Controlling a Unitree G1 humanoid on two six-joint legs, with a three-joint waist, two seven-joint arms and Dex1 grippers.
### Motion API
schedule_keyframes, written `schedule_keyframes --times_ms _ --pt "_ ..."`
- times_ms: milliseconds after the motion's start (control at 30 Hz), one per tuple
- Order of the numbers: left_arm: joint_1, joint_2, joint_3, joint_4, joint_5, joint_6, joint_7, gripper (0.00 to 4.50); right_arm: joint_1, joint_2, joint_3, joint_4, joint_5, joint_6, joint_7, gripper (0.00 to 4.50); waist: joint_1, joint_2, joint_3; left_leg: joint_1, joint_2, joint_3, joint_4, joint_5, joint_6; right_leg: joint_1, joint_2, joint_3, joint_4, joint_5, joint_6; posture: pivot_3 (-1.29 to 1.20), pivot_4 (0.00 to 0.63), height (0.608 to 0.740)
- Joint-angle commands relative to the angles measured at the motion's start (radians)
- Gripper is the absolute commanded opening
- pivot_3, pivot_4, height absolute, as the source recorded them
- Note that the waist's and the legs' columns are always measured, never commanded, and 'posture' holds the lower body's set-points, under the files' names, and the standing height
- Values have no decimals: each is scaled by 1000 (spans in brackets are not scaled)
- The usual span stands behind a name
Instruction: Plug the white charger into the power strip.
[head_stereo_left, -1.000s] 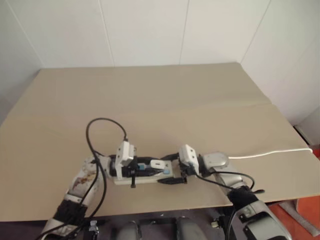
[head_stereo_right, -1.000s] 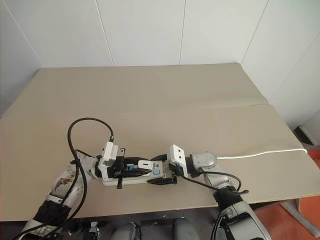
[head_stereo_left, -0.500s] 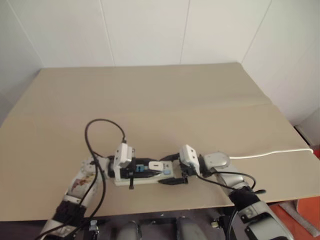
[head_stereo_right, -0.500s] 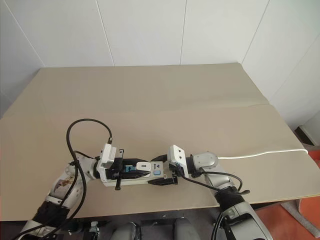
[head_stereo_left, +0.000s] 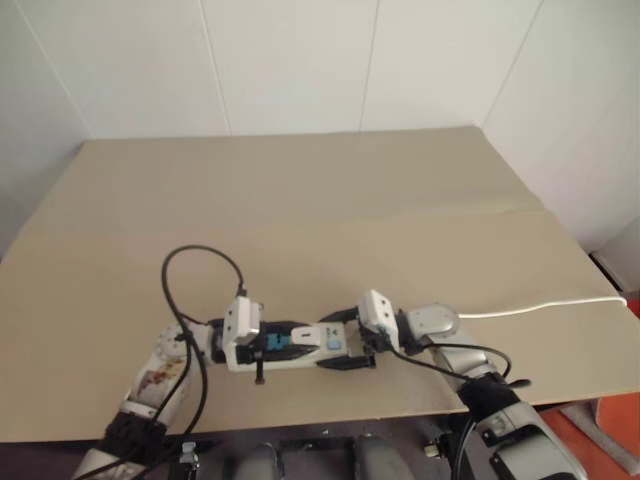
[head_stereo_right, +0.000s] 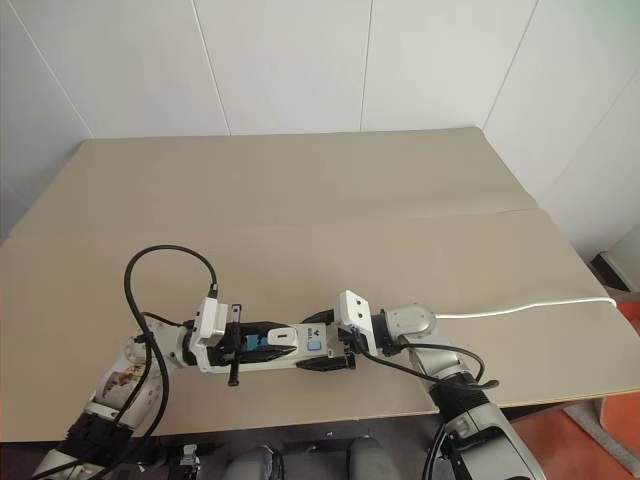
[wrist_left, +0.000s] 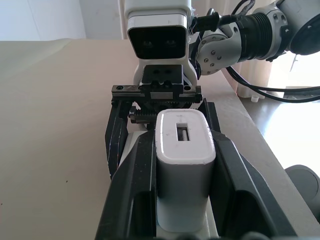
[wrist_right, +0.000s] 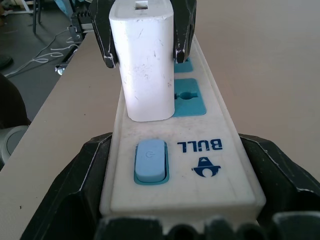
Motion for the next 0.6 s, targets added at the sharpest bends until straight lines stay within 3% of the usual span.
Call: schedule_keyframes --times_ms 33,267,467,600 --pt "38 72 7 127 110 35 17 1017 0 -59 -42 16 -6 8 11 3468 1 0 0 0 0 0 0 0 0 0 0 0 0 0 0 0 150 740" --pt "4 94 -20 103 108 93 14 1017 -1 -57 -40 17 -7 7 8 3468 4 1 -1 1 0 1 0 0 0 1 0 0 0 0 0 0 150 740" --pt "-32 119 -30 89 112 113 -6 2839 -5 -56 -33 24 -11 2 5 3468 14 7 -5 2 -2 2 0 0 0 2 0 0 0 0 1 0 150 740" --pt "-42 117 28 45 74 112 -11 4152 -17 -42 -29 36 -15 -1 -5 3468 21 7 -5 2 -1 4 0 0 0 2 0 0 0 0 1 0 150 740"
